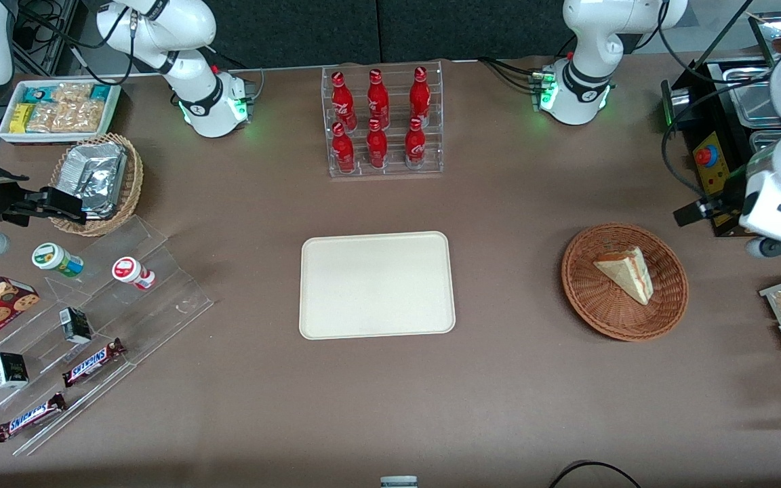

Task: Place sandwich from basket to tray
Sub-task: 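Move the left gripper over the sandwich in the wicker basket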

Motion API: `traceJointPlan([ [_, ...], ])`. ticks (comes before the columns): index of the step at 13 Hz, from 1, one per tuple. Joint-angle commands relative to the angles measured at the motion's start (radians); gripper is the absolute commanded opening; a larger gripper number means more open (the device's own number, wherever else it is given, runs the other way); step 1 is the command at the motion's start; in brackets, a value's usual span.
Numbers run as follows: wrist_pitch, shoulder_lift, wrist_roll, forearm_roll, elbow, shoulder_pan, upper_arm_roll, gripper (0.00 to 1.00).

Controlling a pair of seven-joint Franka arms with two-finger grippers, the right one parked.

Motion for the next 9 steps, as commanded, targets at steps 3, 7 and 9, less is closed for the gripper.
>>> traceJointPlan([
  [3,0.182,-0.048,-0.185,0.007,-0.192,-0.005,-0.001,1.00],
  [7,0.415,-0.105,-0.353,0.007,-0.406,-0.002,-0.001,1.00],
  [9,0.511,-0.104,-0.386,0.007,-0.473,-0.002,0.000,1.00],
])
